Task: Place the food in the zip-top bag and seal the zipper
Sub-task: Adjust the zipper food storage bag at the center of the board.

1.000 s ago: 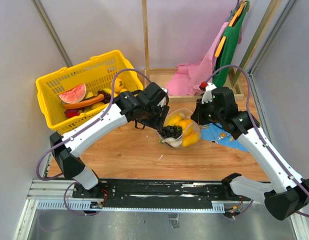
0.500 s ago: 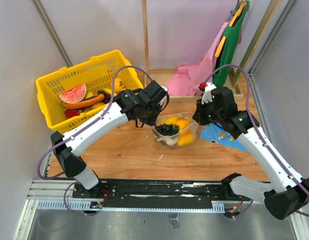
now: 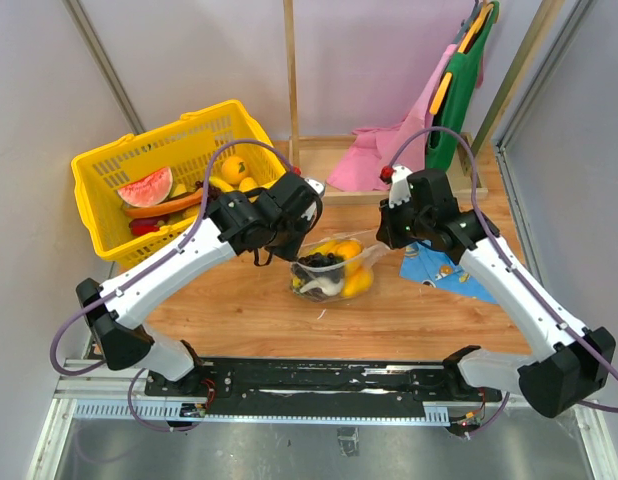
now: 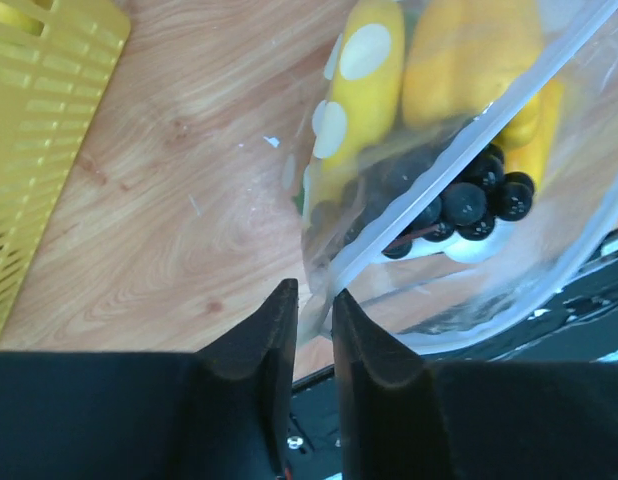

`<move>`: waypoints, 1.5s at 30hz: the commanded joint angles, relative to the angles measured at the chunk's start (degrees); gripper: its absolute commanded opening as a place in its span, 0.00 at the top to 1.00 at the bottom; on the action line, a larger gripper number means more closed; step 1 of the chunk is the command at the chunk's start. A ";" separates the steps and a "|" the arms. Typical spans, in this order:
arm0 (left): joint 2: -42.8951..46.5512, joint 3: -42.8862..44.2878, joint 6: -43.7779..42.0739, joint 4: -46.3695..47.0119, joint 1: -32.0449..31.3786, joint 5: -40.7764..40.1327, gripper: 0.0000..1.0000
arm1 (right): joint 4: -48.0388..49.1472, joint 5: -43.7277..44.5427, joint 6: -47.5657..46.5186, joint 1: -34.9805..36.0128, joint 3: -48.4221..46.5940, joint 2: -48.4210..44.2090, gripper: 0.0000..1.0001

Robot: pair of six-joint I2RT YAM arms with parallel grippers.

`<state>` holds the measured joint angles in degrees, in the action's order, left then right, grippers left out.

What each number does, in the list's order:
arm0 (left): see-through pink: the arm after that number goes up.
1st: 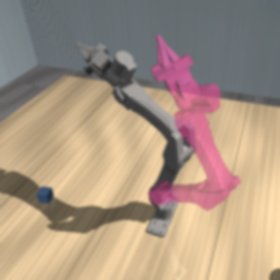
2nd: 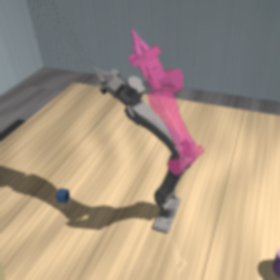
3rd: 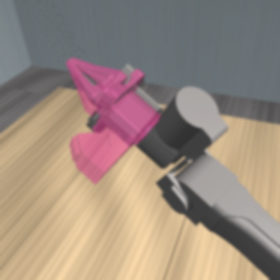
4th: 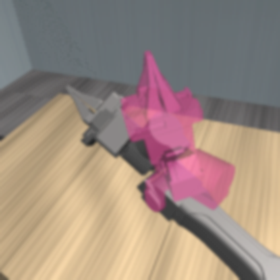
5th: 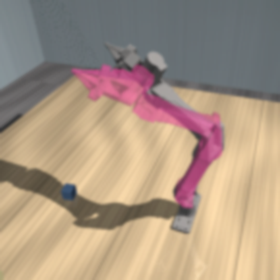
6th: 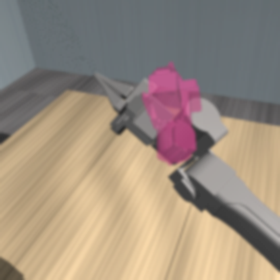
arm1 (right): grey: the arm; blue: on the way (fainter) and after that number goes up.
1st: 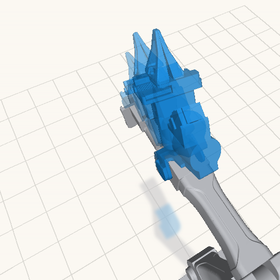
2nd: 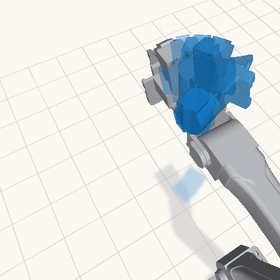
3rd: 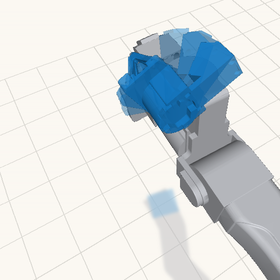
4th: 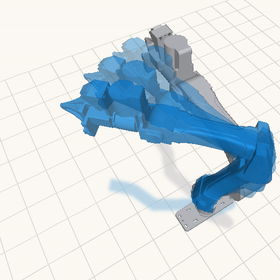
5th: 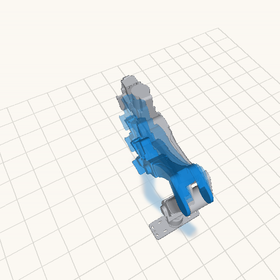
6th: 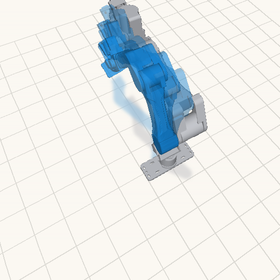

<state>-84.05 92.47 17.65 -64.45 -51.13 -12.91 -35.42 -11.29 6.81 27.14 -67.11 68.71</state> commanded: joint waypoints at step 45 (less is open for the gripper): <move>23.89 -35.63 -18.93 50.23 -10.99 14.23 0.11 | -3.95 3.61 3.97 -1.56 -11.38 8.39 0.99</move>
<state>-59.94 58.65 -1.06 -23.00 -57.04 7.99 -38.44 -8.71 7.84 27.00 -75.68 76.60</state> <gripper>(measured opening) 0.891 0.013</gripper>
